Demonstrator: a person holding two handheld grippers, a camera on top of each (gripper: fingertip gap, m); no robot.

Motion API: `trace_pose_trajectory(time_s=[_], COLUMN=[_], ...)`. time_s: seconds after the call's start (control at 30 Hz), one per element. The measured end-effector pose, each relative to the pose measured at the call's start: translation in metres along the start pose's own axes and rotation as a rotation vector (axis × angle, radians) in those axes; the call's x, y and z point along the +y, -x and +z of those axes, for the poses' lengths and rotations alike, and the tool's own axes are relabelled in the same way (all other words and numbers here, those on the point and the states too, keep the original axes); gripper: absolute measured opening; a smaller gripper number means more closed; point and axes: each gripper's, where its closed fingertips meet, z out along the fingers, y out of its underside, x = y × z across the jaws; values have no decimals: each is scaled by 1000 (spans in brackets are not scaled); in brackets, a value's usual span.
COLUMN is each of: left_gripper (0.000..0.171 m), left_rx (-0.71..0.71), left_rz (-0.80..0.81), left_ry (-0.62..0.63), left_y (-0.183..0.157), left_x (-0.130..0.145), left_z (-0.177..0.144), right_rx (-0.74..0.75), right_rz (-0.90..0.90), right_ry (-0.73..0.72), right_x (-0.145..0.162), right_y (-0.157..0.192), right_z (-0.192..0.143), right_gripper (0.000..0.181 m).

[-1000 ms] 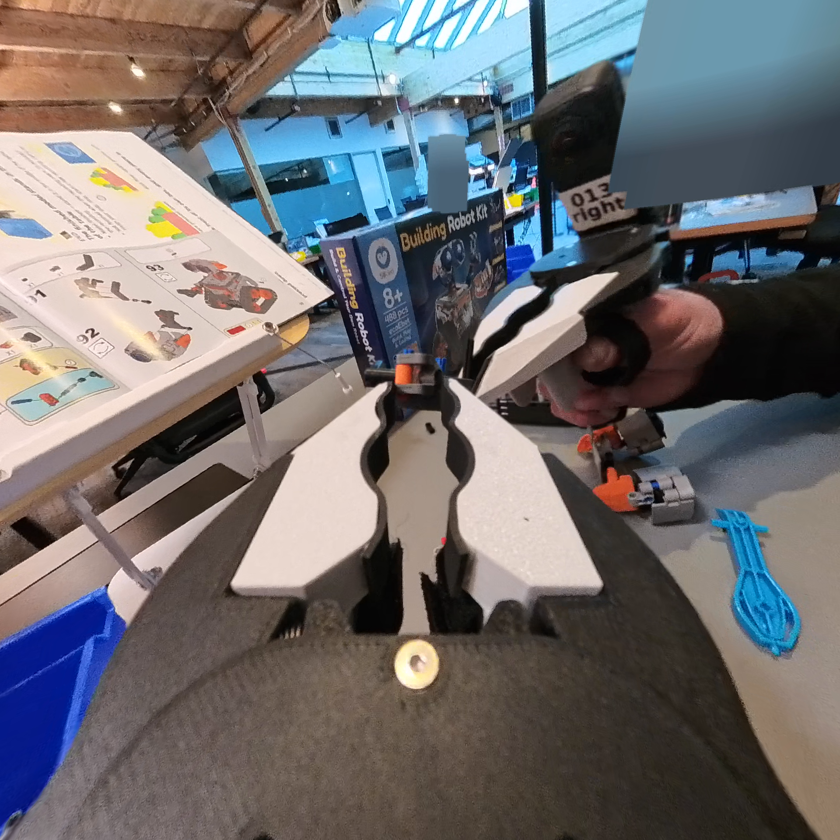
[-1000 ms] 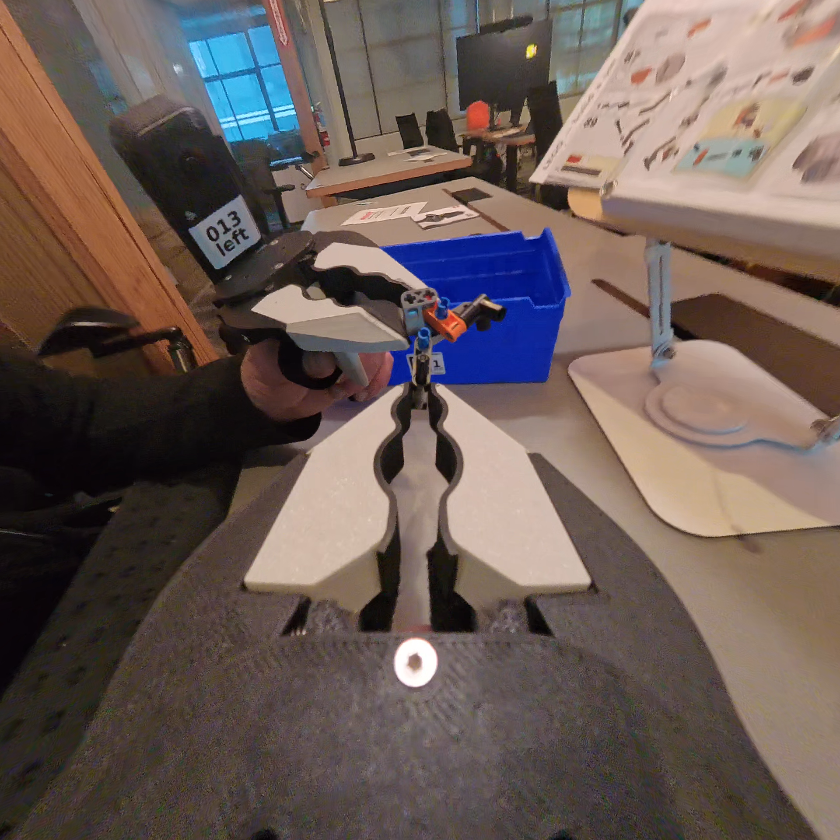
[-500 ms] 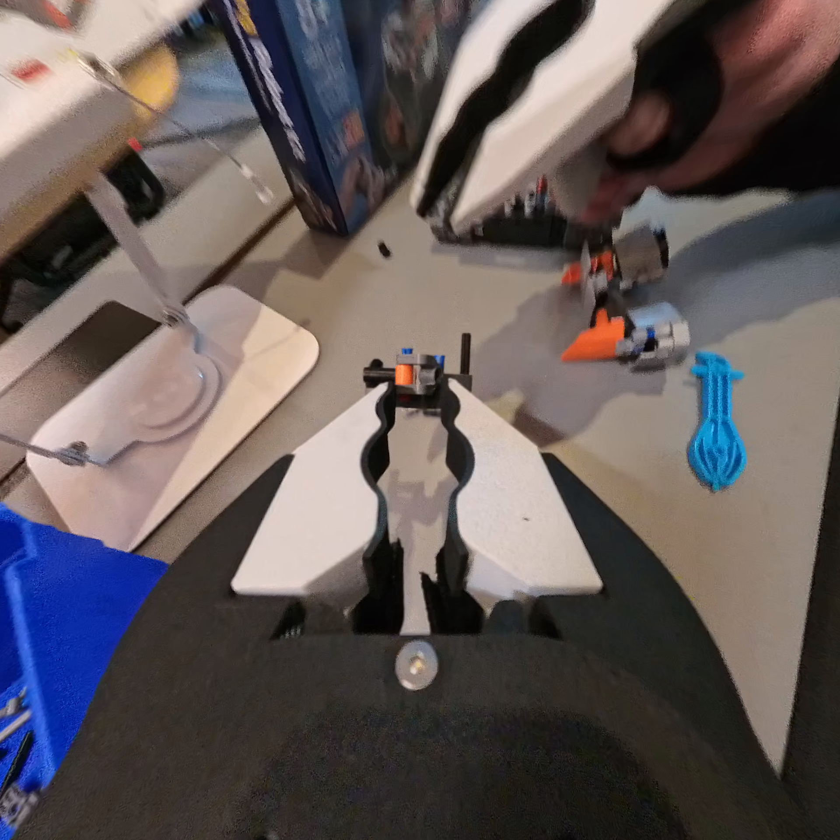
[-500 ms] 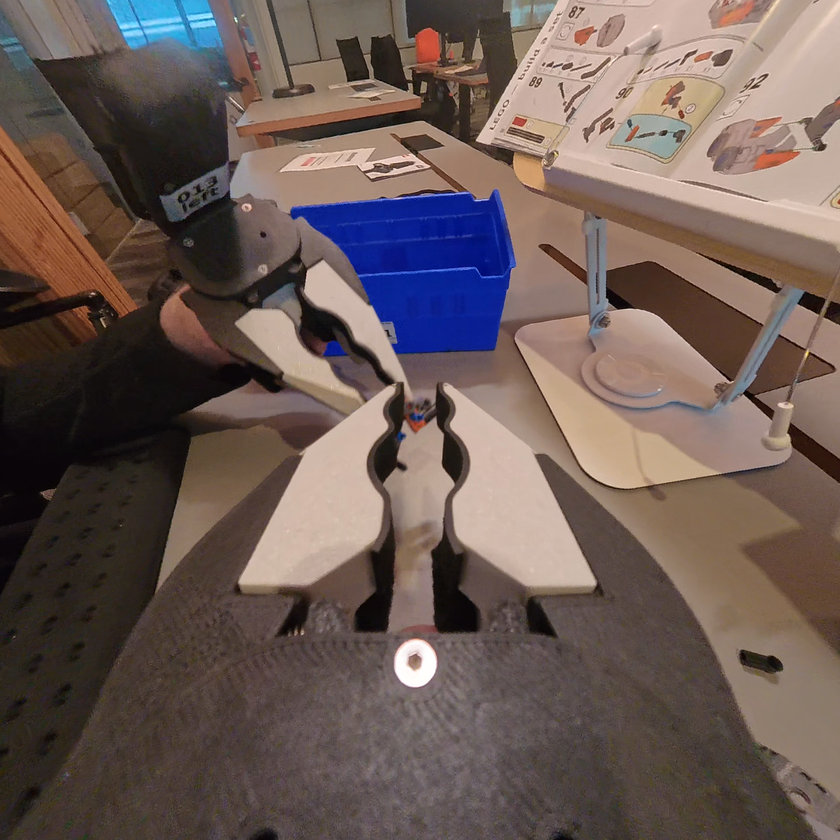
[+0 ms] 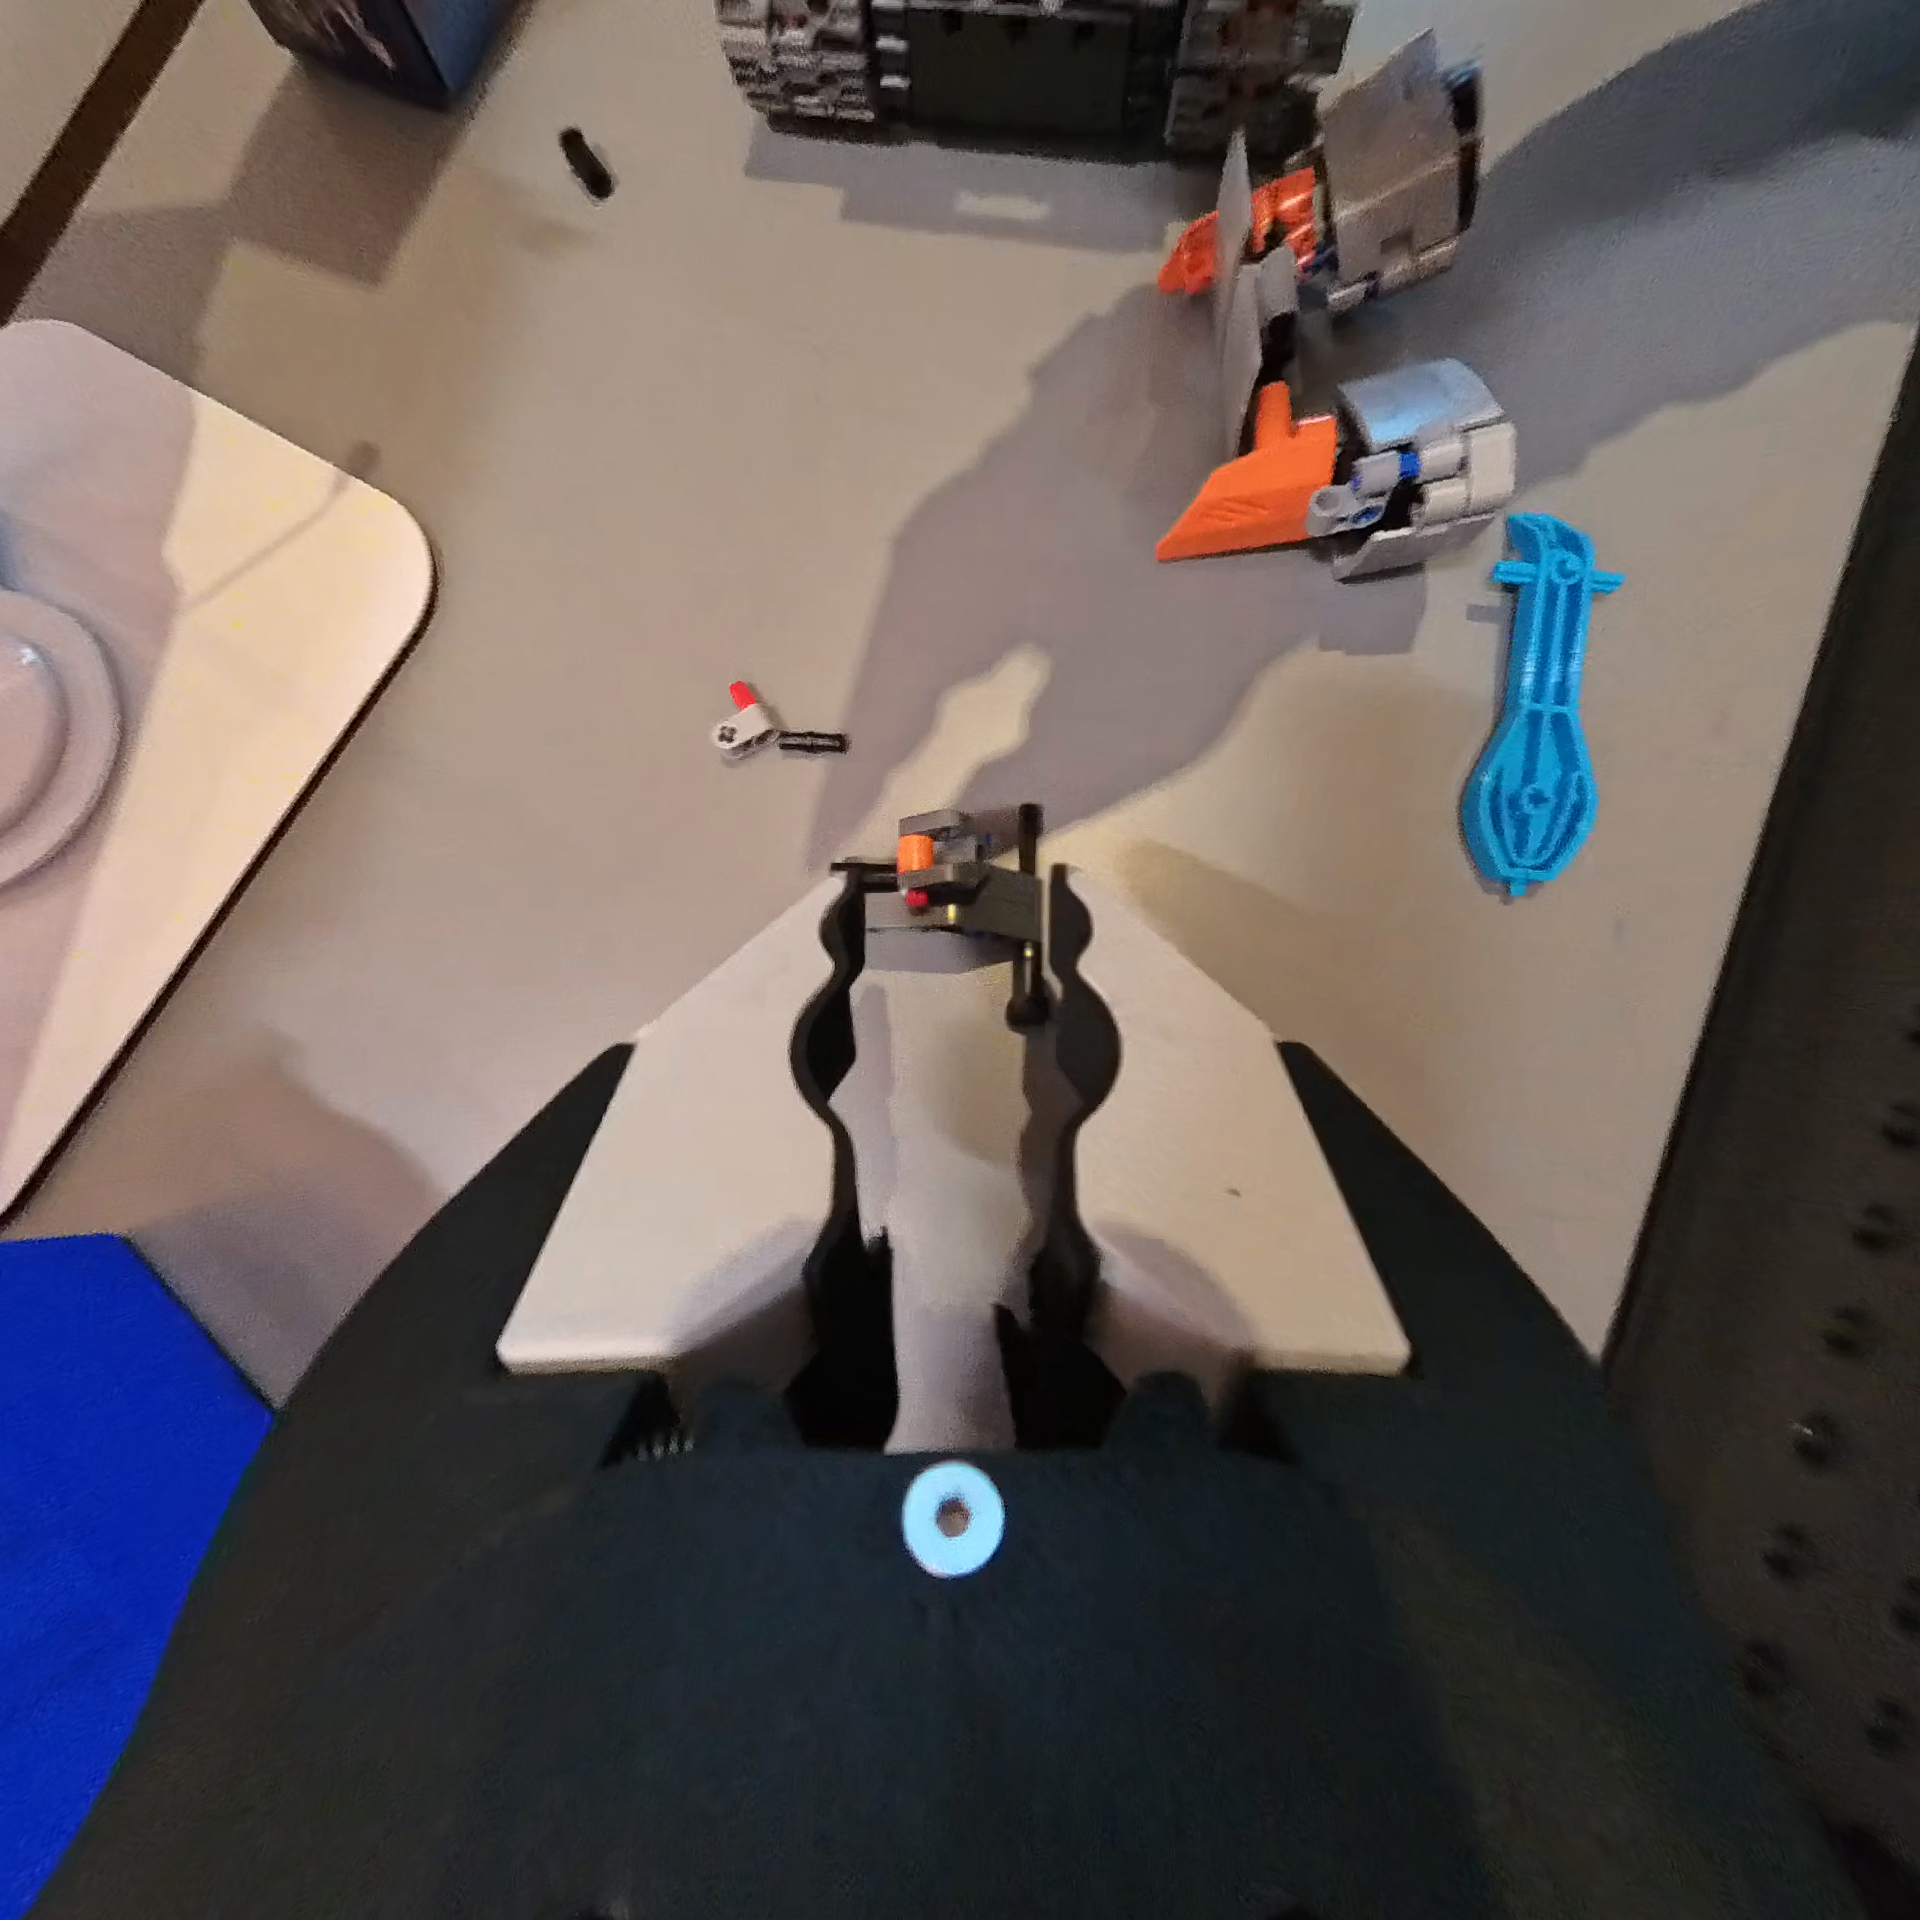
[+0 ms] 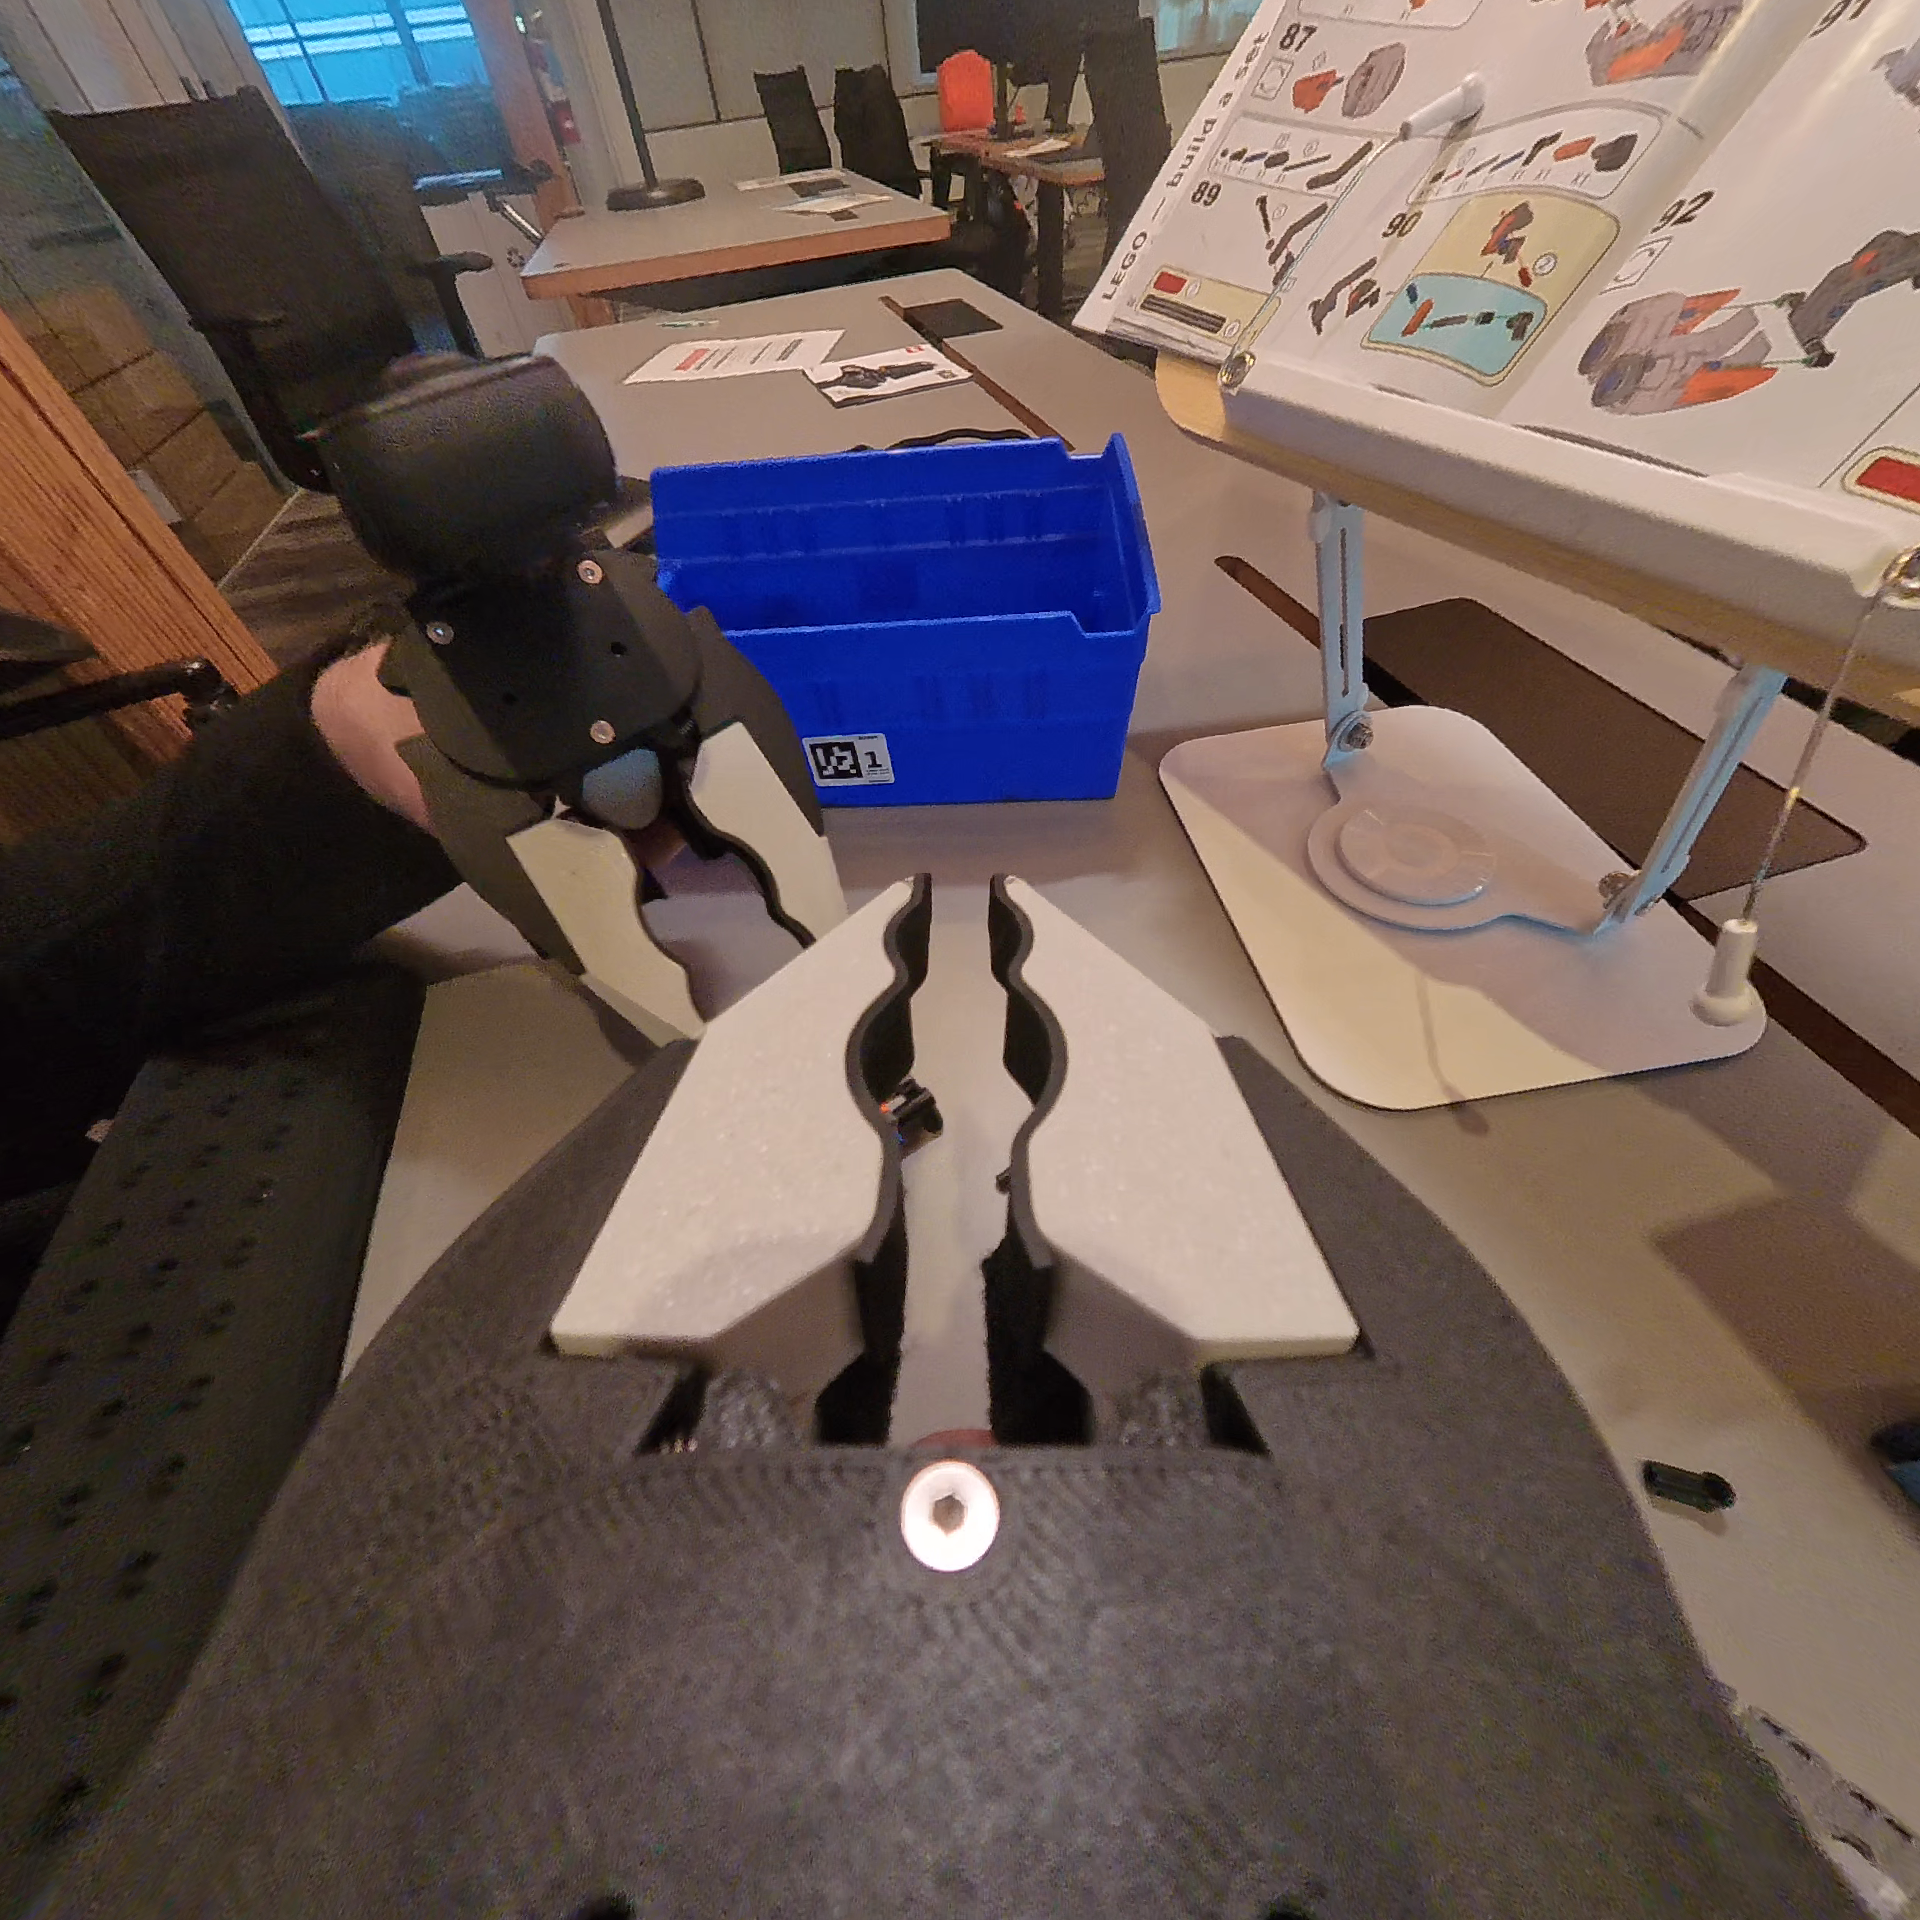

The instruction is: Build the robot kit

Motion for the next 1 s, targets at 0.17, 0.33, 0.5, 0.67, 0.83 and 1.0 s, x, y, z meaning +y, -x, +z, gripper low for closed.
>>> trace_pose_trajectory(time_s=[0.17,0.33,0.5,0.67,0.83,1.0], left_gripper=[37,29,28,32,35,37], left_rx=[-37,-274,-593,-606,-490,-388], left_rz=[32,68,-4,-173,-268,-296], left_ry=[-130,-254,-141,79,189,288], left_y=[-4,9,67,115,148,163], left_x=[-23,-46,-13,60,116,148], left_z=[-35,-132,-228,-241,-202,-170], right_rx=[18,22,11,13,8,11], right_rz=[-21,-48,-45,-64,-87,-120], right_ry=[-25,-48,-36,-28,-16,11], right_x=[-11,-18,-12,-10,-8,-3], right_y=[-2,0,2,5,10,13], right_z=[-8,-13,-9,-8,-5,-1], right_gripper=[9,8,8,8,8,8])
